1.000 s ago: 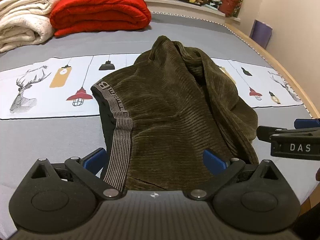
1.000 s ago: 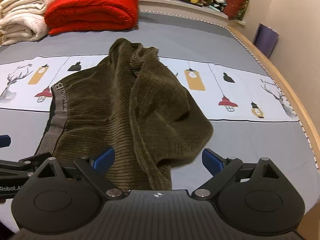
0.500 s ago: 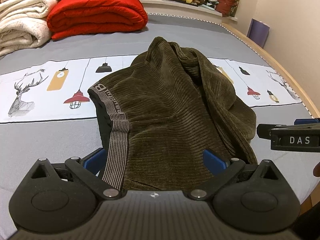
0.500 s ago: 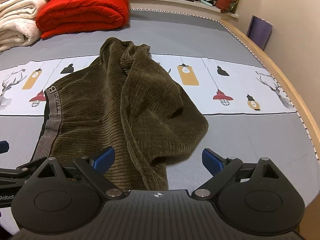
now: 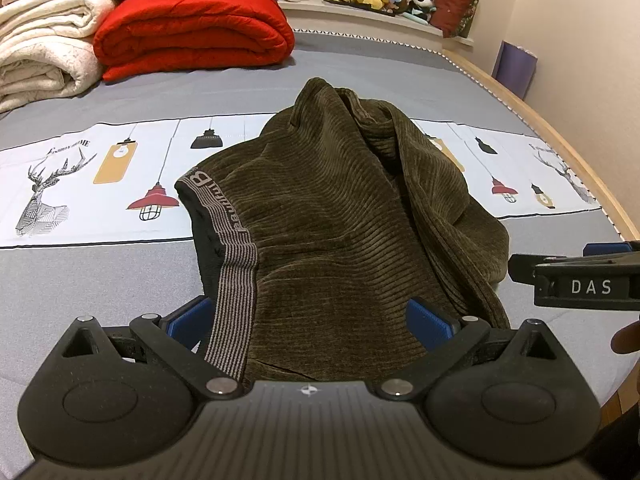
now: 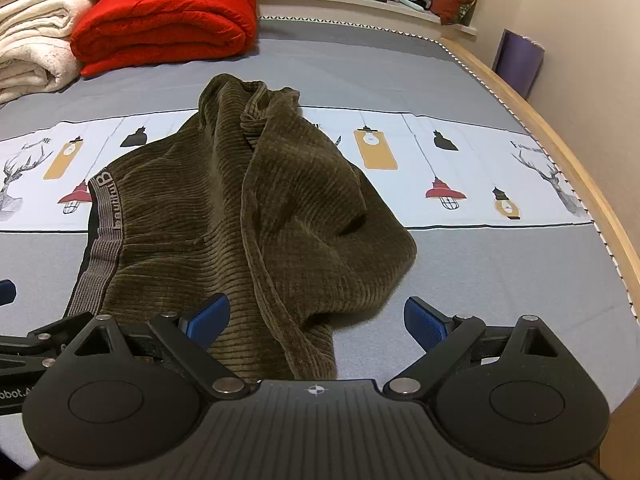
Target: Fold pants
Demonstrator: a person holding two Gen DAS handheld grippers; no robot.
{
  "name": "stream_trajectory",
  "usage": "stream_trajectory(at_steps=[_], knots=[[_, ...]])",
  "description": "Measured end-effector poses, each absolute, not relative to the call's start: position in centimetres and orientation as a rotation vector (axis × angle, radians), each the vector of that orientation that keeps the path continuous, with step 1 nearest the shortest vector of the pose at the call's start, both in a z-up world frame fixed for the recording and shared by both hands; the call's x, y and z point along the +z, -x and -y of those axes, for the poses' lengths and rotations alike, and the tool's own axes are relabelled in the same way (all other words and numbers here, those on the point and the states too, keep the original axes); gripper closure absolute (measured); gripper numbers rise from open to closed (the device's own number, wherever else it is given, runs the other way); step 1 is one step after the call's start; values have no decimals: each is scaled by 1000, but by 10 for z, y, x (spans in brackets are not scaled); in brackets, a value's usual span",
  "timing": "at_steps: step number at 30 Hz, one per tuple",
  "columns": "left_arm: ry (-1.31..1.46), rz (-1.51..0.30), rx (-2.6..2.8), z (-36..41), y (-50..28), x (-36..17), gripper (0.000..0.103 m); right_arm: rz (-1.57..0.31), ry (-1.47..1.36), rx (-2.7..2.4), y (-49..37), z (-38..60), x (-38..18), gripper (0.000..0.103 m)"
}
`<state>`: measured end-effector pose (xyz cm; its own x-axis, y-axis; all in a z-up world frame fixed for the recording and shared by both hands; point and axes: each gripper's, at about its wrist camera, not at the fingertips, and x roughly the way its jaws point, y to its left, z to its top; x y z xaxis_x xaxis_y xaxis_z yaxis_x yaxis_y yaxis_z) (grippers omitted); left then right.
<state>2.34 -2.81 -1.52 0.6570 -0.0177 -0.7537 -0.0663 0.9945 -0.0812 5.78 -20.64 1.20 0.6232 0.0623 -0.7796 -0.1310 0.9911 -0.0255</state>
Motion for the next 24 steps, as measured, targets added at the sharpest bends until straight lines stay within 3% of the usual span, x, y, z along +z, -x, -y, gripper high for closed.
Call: stream_trajectory(at_steps=[24], knots=[[105, -853, 22, 28, -24, -13, 0, -867, 119, 105, -55, 202, 15, 15]])
